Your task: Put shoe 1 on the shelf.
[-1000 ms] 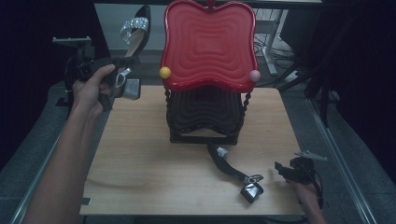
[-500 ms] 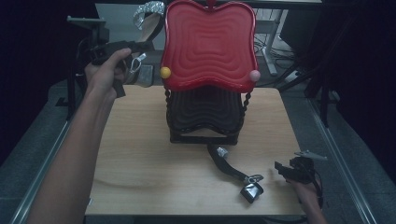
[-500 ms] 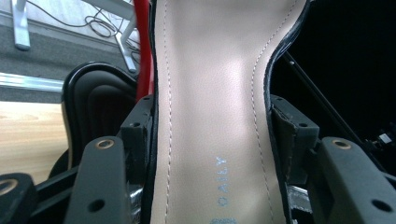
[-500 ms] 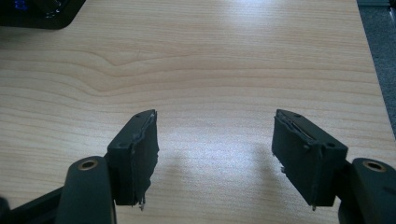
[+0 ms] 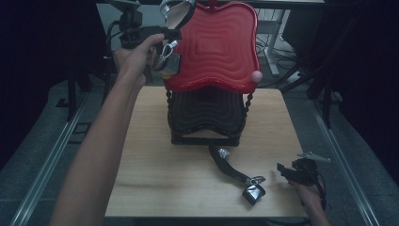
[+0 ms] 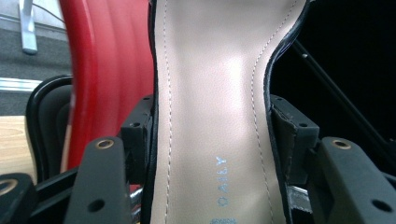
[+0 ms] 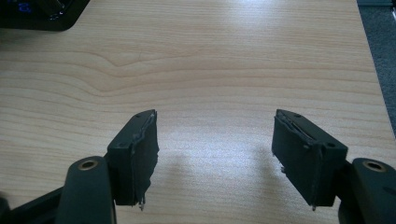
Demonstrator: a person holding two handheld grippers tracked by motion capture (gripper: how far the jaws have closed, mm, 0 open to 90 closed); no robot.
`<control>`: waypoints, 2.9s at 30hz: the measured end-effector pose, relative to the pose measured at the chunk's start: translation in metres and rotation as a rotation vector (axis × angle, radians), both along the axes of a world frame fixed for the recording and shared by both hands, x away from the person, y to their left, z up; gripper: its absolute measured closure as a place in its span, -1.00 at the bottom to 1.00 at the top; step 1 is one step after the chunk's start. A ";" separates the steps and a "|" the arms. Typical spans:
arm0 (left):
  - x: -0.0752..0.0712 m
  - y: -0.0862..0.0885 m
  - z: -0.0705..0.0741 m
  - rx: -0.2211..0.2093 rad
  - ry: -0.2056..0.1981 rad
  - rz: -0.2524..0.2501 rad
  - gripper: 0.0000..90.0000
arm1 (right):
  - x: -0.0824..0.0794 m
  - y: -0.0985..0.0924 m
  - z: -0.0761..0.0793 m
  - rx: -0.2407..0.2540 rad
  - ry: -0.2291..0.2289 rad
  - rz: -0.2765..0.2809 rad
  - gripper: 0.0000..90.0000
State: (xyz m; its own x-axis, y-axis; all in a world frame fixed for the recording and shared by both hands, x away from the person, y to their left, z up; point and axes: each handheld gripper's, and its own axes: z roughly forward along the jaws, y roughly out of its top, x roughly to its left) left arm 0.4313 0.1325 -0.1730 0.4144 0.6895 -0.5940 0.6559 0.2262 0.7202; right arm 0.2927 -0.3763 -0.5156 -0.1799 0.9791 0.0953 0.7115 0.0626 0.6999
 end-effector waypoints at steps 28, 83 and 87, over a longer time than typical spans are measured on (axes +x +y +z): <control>0.042 -0.056 -0.027 0.250 0.010 0.205 -0.06 | 0.000 0.002 -0.002 0.000 0.004 0.009 -0.29; -0.035 0.045 -0.047 0.151 -0.102 -0.012 -0.28 | -0.001 -0.002 0.011 0.064 -0.036 0.022 -0.14; -0.036 0.047 -0.048 0.163 -0.103 -0.010 -0.27 | -0.001 0.000 0.015 0.086 -0.040 0.039 -0.05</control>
